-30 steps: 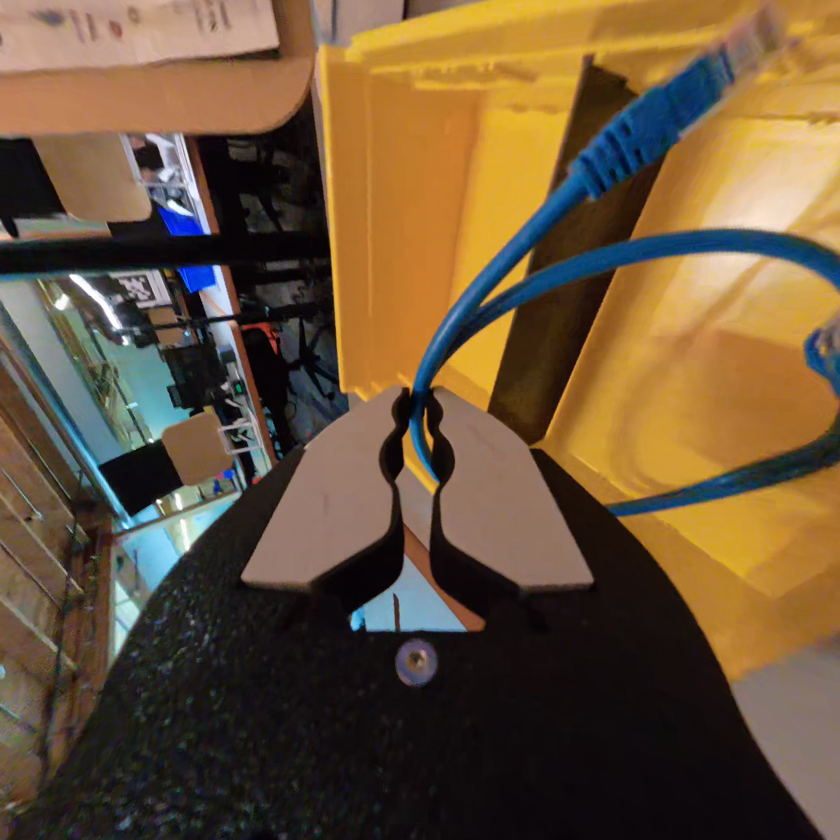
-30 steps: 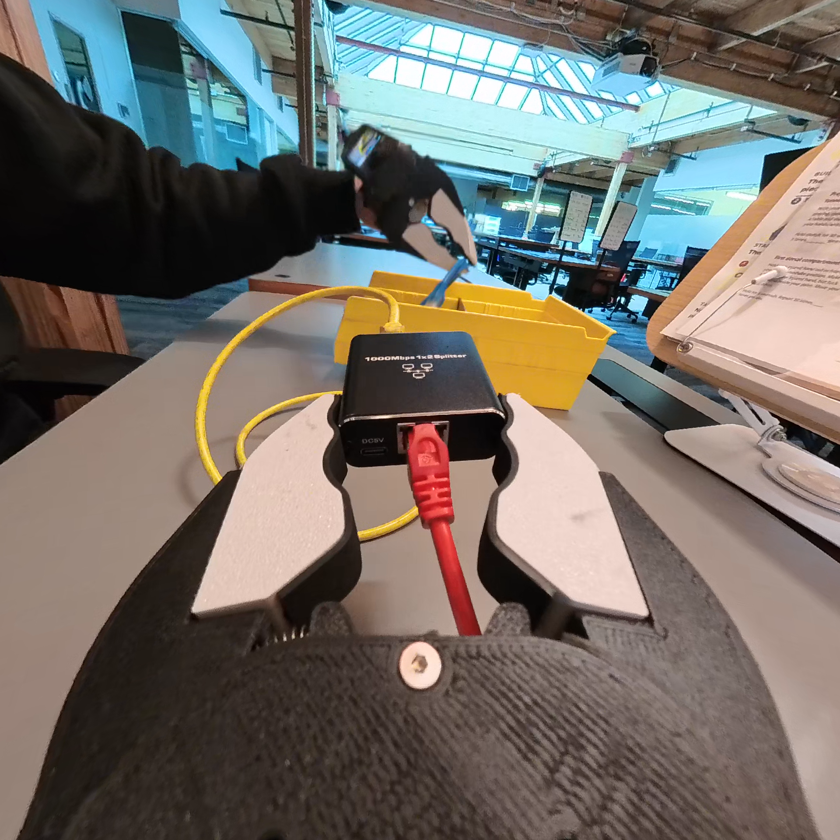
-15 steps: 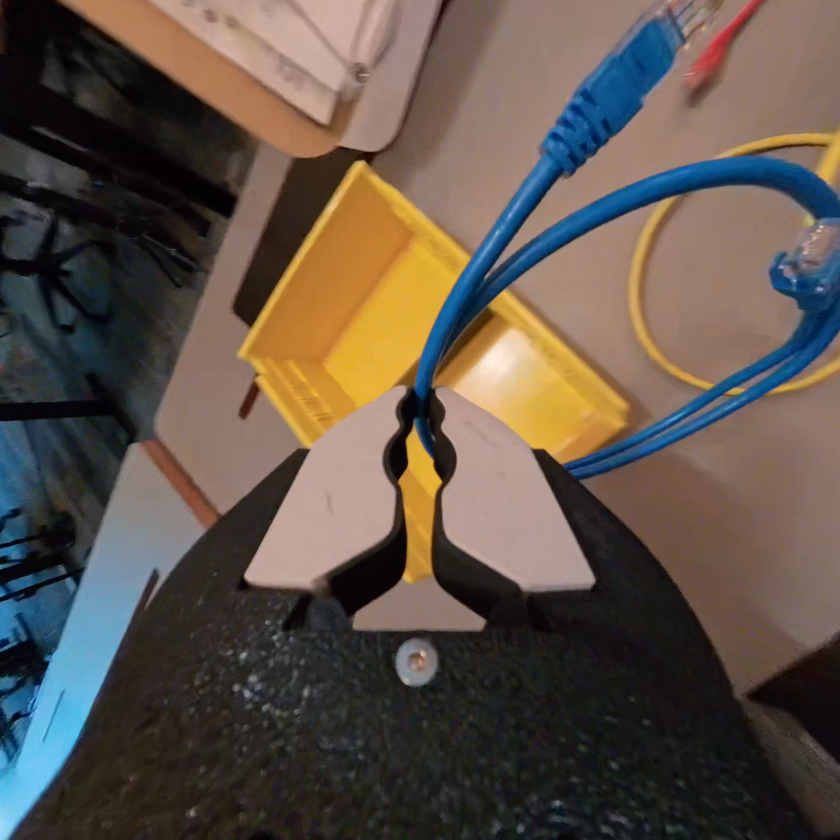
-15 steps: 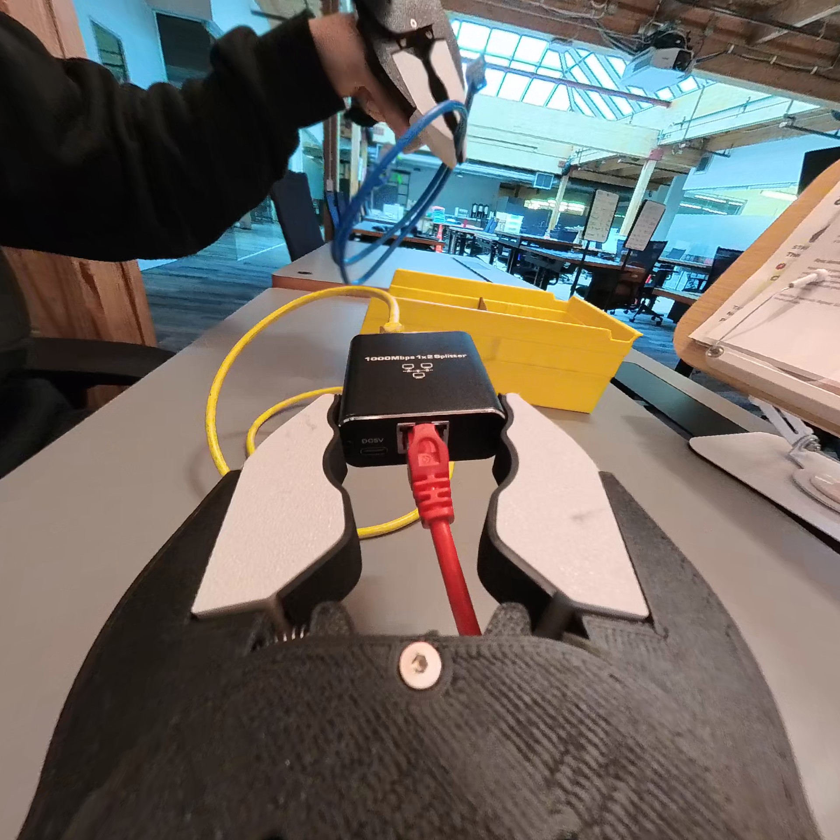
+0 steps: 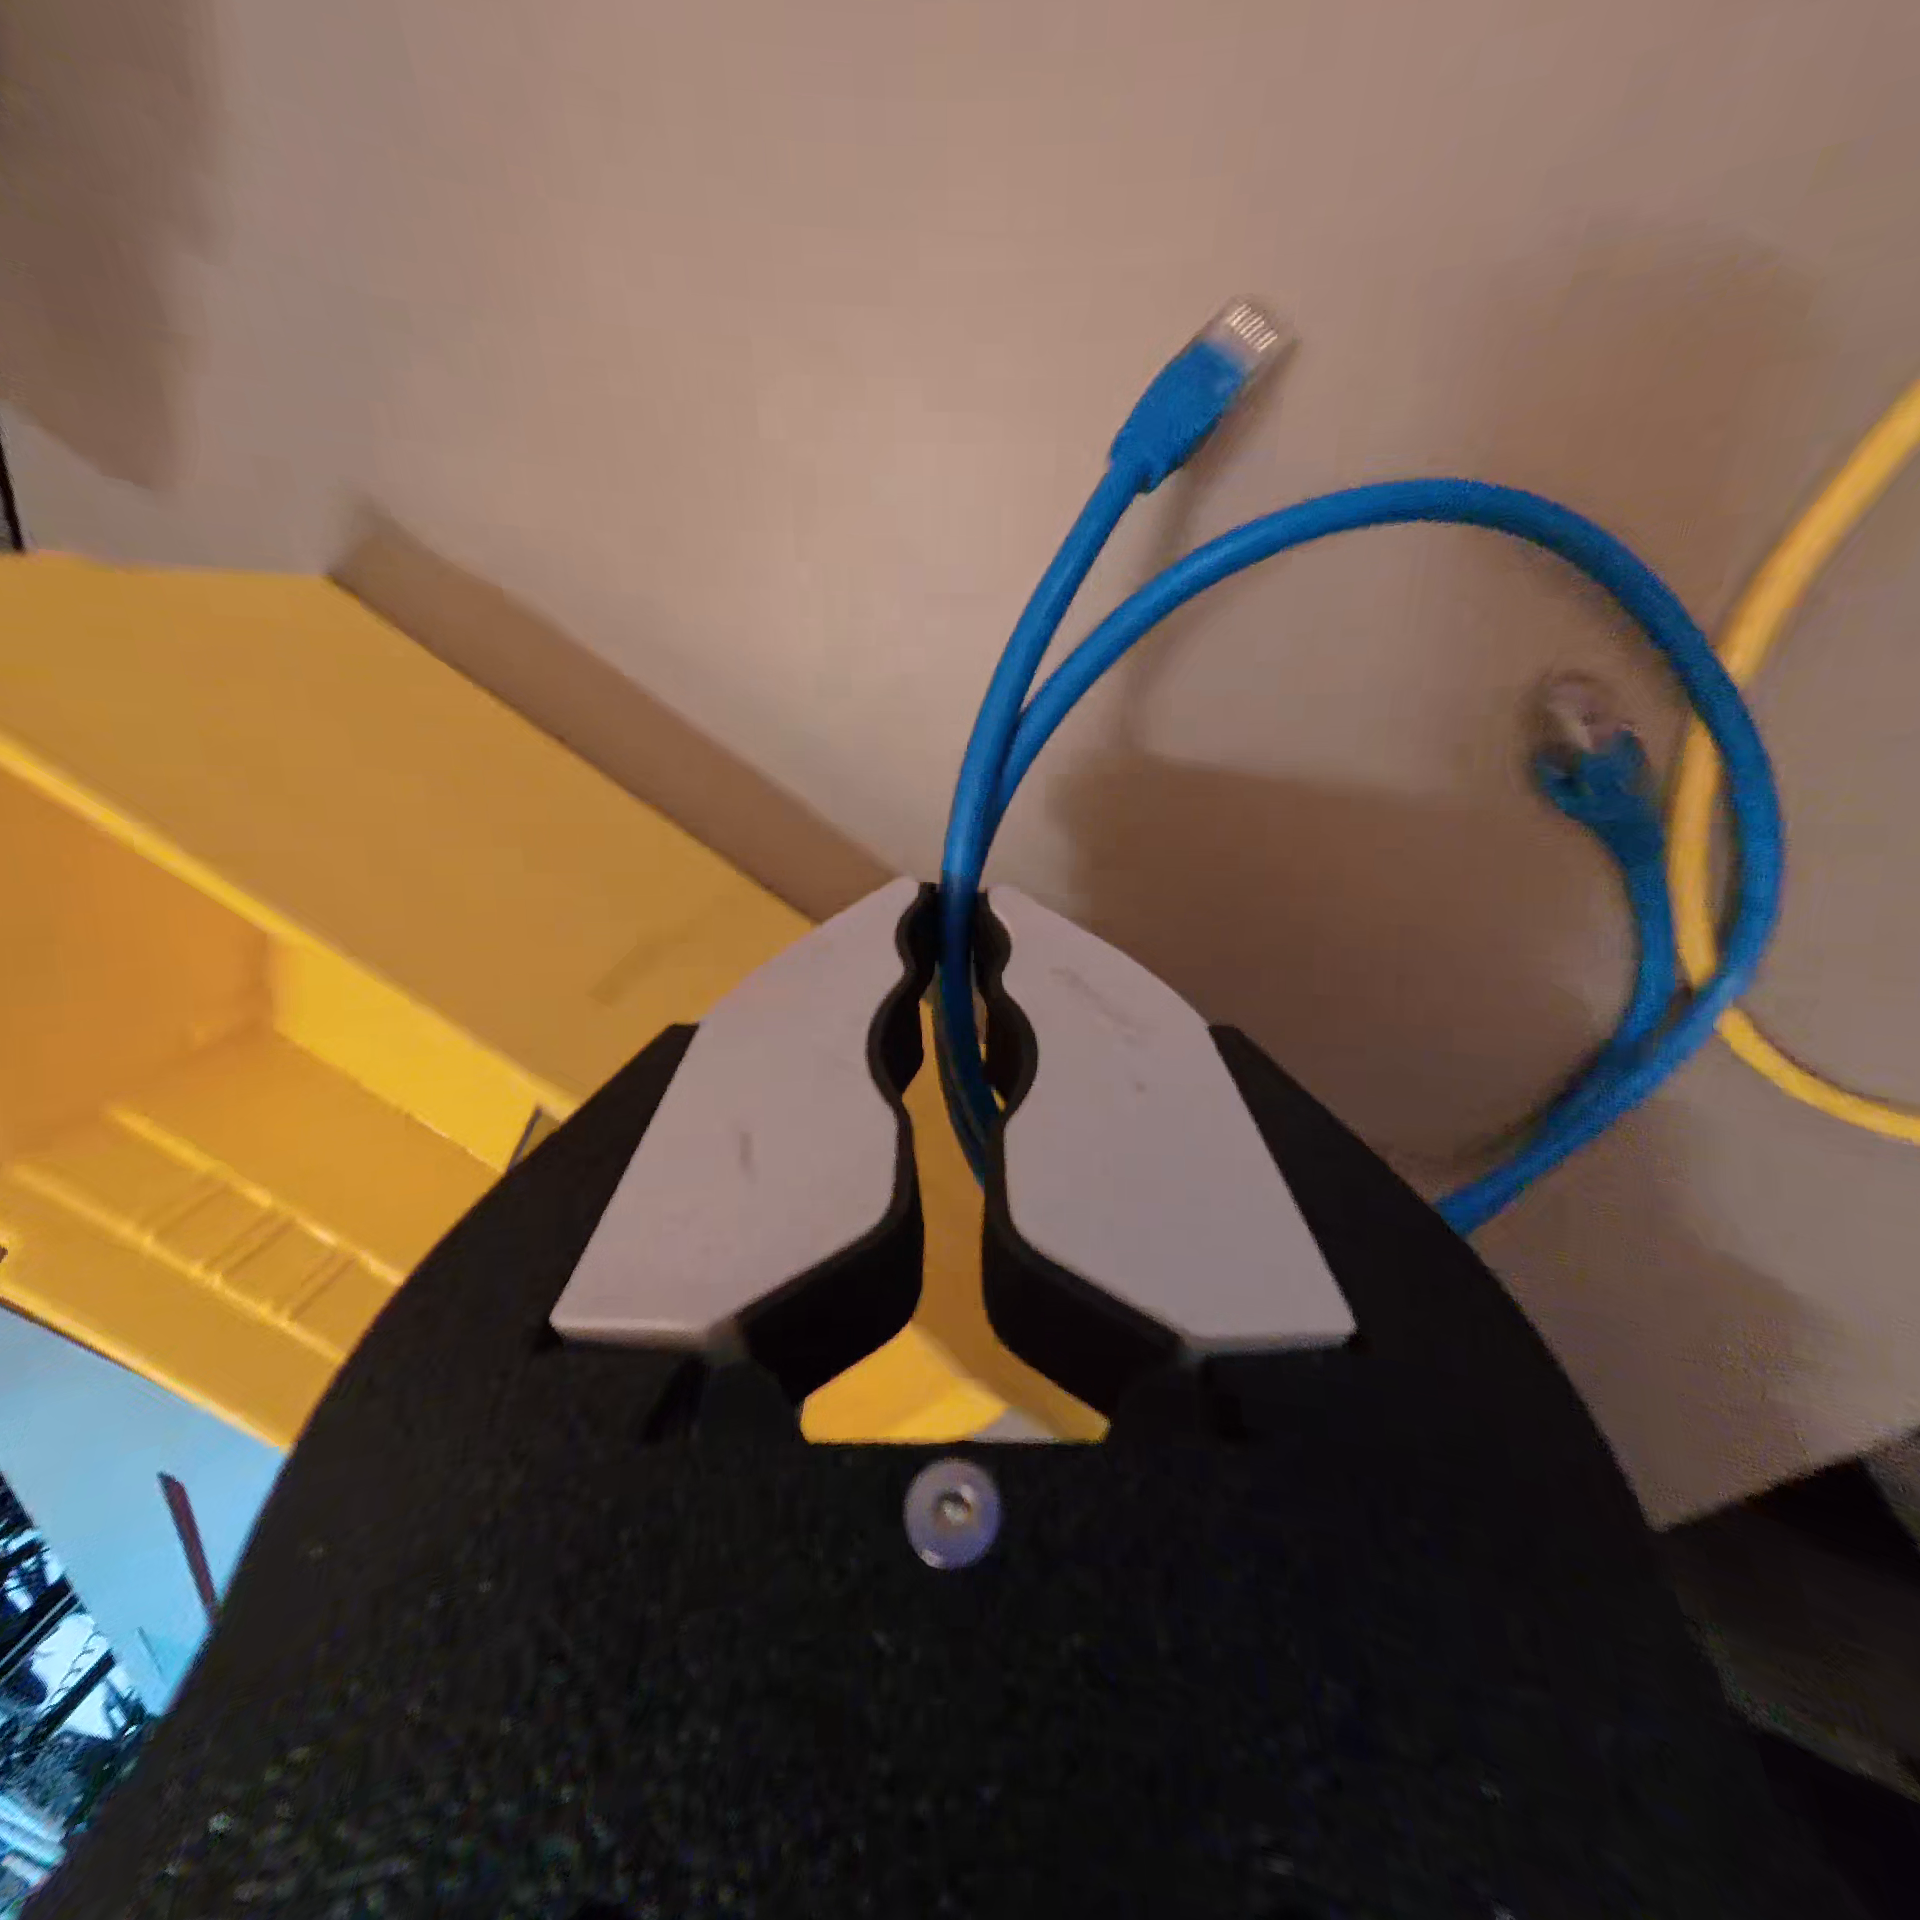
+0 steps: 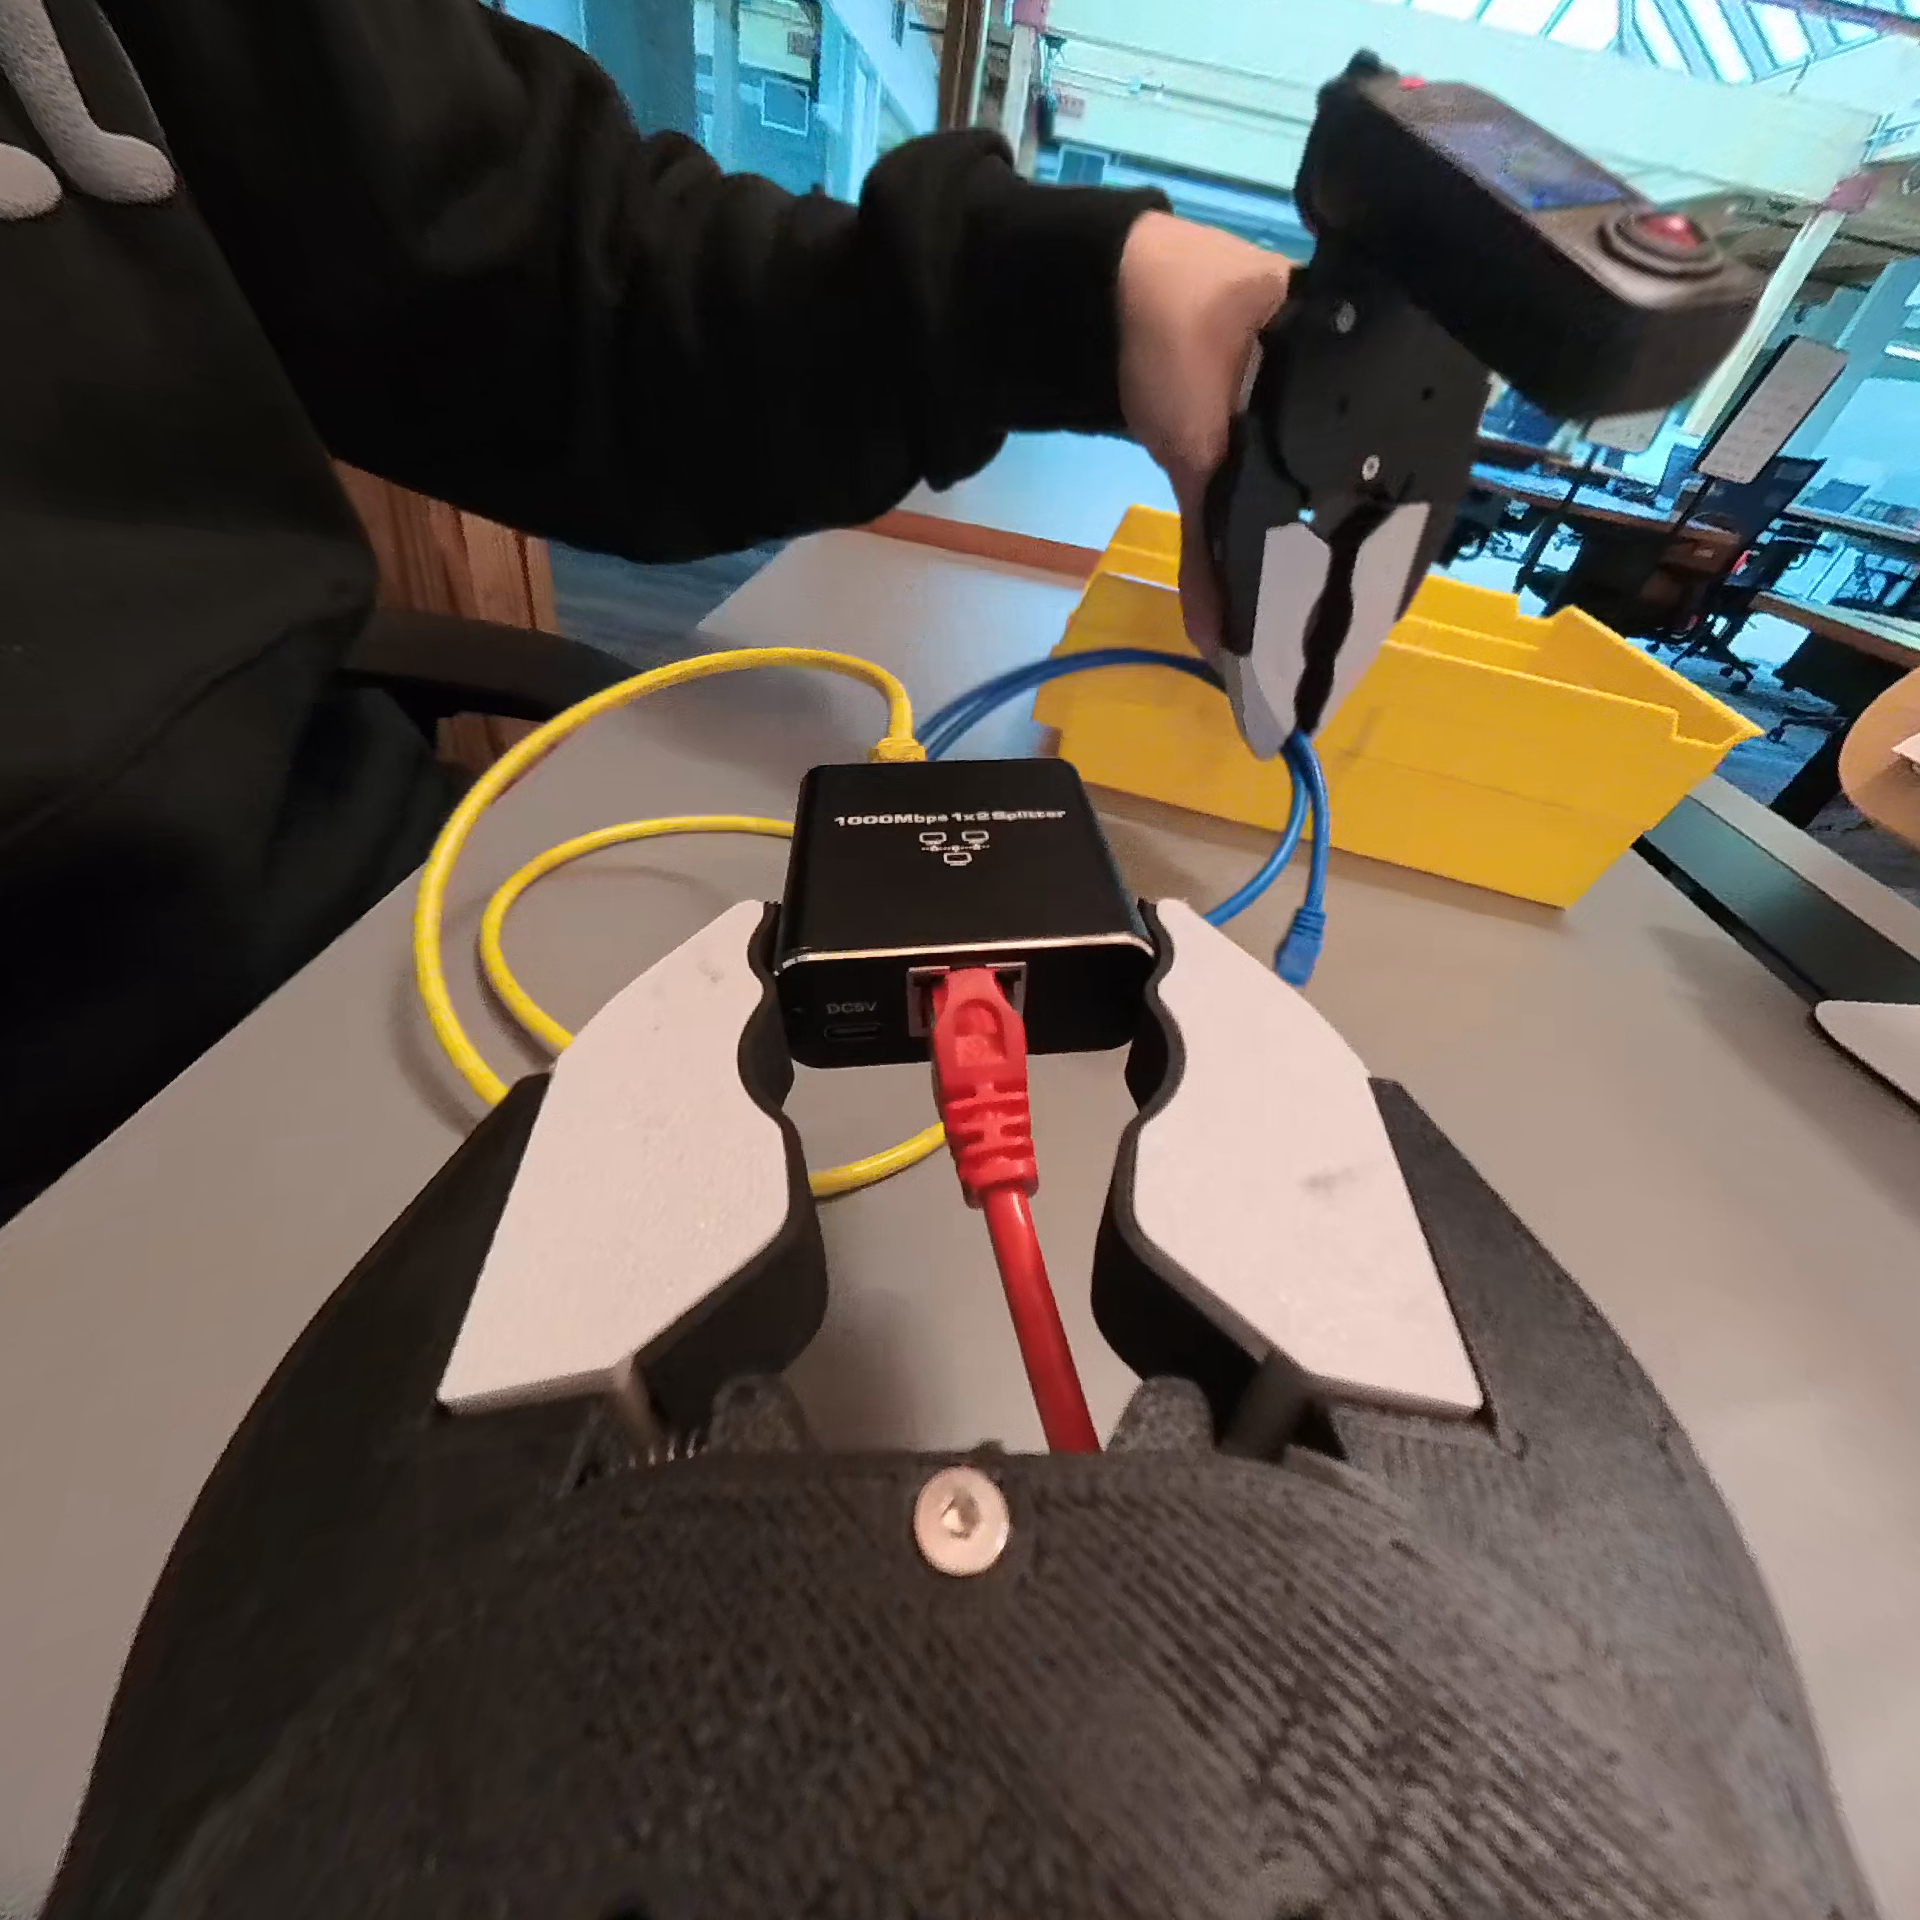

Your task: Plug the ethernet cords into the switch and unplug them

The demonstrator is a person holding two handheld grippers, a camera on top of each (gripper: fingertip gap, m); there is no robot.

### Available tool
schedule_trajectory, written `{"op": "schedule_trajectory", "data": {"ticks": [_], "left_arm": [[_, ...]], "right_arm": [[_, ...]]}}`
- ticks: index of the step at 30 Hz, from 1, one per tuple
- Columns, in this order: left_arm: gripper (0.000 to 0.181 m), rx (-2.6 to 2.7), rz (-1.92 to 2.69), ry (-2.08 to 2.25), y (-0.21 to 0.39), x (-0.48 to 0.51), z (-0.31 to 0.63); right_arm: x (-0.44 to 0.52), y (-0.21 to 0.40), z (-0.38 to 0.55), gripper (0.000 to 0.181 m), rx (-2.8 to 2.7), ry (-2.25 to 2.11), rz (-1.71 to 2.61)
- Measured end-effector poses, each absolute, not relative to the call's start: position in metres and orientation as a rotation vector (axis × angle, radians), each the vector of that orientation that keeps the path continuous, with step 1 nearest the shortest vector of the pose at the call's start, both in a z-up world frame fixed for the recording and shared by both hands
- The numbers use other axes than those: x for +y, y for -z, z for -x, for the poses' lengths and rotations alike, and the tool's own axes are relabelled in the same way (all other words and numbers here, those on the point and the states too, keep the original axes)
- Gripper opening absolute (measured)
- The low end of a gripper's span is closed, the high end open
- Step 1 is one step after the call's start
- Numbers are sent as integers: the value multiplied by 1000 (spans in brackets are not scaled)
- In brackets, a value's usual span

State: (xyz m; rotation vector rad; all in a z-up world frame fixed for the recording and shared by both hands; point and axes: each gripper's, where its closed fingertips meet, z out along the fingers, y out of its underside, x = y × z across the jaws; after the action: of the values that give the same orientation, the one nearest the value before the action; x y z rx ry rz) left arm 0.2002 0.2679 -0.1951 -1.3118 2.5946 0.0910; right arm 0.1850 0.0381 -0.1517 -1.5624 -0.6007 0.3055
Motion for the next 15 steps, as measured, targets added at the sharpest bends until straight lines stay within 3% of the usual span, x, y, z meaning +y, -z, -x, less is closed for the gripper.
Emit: {"op": "schedule_trajectory", "data": {"ticks": [1, 6, 8, 11, 15], "left_arm": [[6, 2579, 1301, -110, 200, 267, -207], [9, 2563, 1207, -177, 223, 261, -227], [28, 2578, 1149, -169, 226, 255, -233], [40, 2633, 841, -111, 221, 237, -246], [32, 2831, 536, -16, 235, 216, -238]], "right_arm": [[39, 153, -187, 64, -595, -305, 1571], [39, 156, -191, 64, -586, -303, 1585], [39, 156, -193, 64, -577, -299, 1585], [39, 155, -194, 64, -572, -302, 1581], [36, 149, -195, 64, -559, -322, 1533]]}}
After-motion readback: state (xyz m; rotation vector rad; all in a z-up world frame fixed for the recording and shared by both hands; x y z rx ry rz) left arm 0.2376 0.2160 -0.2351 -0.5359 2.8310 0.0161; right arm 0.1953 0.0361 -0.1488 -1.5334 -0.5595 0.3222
